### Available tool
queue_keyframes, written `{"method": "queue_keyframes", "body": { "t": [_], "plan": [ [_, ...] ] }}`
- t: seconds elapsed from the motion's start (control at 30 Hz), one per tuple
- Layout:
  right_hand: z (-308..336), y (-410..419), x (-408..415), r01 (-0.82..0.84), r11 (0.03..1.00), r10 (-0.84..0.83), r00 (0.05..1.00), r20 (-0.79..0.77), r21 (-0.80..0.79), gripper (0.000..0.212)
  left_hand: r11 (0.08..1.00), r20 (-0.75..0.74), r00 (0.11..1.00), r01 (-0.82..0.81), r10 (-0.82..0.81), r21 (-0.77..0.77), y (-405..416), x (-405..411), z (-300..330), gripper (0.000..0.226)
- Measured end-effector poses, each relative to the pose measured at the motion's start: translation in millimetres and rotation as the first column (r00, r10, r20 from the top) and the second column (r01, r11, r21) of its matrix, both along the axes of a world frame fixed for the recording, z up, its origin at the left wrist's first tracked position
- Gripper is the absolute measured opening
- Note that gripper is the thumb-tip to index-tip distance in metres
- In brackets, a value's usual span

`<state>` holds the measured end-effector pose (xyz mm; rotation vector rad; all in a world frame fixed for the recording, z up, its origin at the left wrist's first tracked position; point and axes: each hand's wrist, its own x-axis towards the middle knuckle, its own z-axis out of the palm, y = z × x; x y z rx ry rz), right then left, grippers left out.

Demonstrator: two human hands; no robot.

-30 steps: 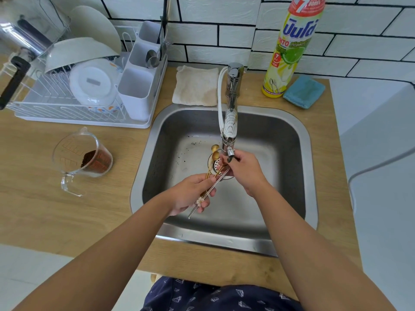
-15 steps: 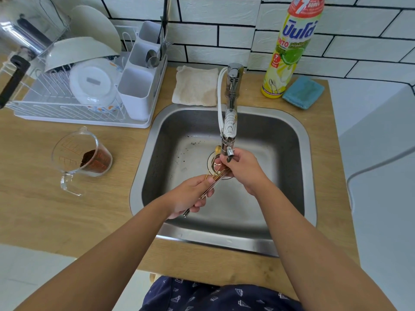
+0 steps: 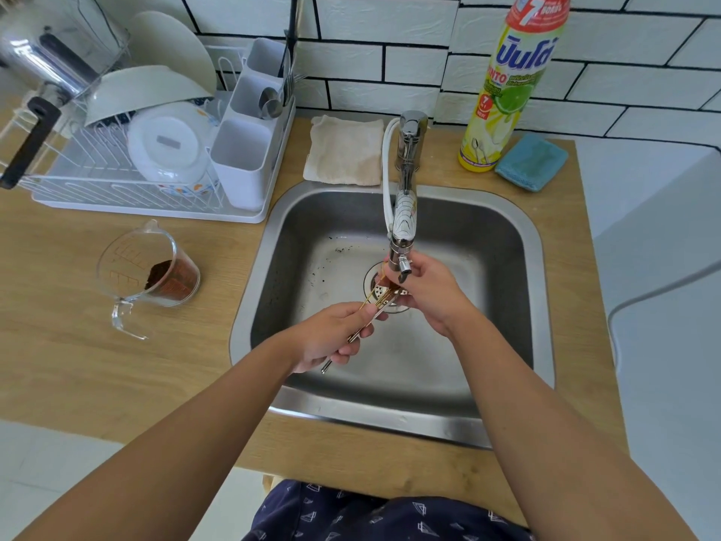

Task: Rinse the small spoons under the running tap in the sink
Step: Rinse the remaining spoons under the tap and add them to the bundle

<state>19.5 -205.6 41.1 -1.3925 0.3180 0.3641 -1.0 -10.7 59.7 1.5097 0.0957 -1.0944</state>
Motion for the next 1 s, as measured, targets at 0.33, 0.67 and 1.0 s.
{"method": "queue_keyframes", "body": {
  "t": [0.33, 0.67, 1.0],
  "plan": [
    [-2, -8, 9, 0.103, 0.966, -0.084, 0.993, 0.086, -0.239, 0.007, 0.995, -0.102, 0.995, -0.023, 0.013, -0.097, -8, 16, -4, 0.039],
    [-4, -14, -4, 0.194, 0.97, -0.172, 0.973, -0.155, 0.144, 0.025, 0.996, -0.026, 0.996, 0.09, -0.091, -0.019, -35, 47, -6, 0.041],
    [2, -40, -11, 0.557, 0.826, -0.551, 0.83, -0.085, 0.087, 0.02, 0.956, 0.129, 0.984, 0.08, -0.121, 0.282, -56, 65, -19, 0.04]
  ]
}}
